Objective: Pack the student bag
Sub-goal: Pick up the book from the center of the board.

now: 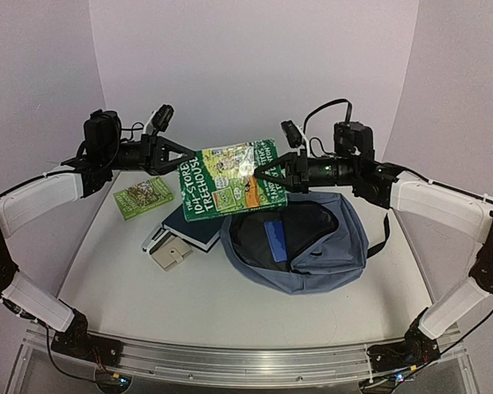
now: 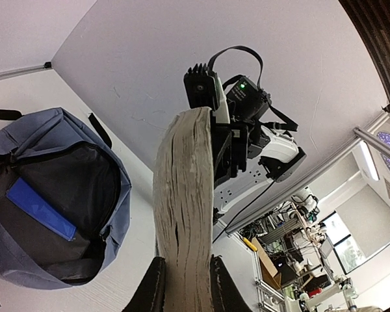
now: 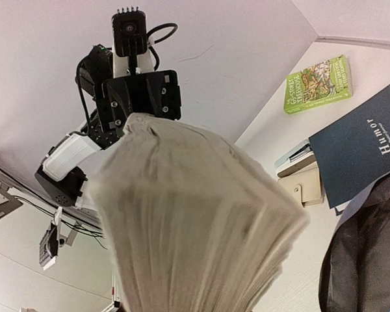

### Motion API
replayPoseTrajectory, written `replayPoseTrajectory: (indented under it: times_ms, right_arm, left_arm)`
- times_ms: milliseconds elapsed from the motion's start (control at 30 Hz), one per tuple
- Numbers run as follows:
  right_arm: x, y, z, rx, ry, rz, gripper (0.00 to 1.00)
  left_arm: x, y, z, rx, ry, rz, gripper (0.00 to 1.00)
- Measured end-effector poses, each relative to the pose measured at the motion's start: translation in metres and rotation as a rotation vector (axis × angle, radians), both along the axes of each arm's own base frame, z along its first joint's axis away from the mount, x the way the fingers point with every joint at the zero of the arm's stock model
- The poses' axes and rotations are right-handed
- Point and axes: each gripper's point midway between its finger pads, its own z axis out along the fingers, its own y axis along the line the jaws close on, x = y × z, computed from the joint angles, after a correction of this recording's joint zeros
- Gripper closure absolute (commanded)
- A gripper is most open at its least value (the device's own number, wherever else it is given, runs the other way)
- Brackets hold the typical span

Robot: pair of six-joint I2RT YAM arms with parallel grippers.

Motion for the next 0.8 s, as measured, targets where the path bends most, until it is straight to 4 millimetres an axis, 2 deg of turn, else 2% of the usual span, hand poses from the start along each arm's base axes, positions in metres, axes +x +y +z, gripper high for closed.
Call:
replayPoseTrajectory:
  times_ms: [100,133,200,300,500,633,800]
  right_arm:
    - [-0.001,-0.003,0.001,0.009,0.01,-0.026,1.0]
    - [-0.001,-0.004,0.002,0.011,0.01,-0.039,1.0]
    - [-0.003,-0.009,0.004,0.018,0.013,-0.068,1.0]
    - [-0.004,-0.017,0.013,0.04,0.012,-0.115,1.0]
    - [-0.001,-0.025,0.041,0.112,-0.031,-0.167,1.0]
    - [-0.001,-0.025,0.046,0.13,-0.035,-0.17,1.0]
    - [0.0,-0.024,0.043,0.127,-0.029,-0.17,1.0]
  left_arm:
    - [0.003,0.0,0.0,0.001,-0.002,0.018,0.25]
    - [0.005,0.0,0.0,0.001,-0.004,0.028,0.18]
    - [0.008,0.0,-0.001,0.002,-0.003,0.044,0.09]
    - [0.009,-0.001,-0.002,0.004,-0.001,0.052,0.02]
    - [0.005,-0.005,-0.004,0.006,0.005,0.031,0.0]
    - [-0.004,-0.016,-0.009,0.017,0.015,-0.014,0.01]
    - [-0.014,-0.029,-0.017,0.036,0.035,-0.067,0.24]
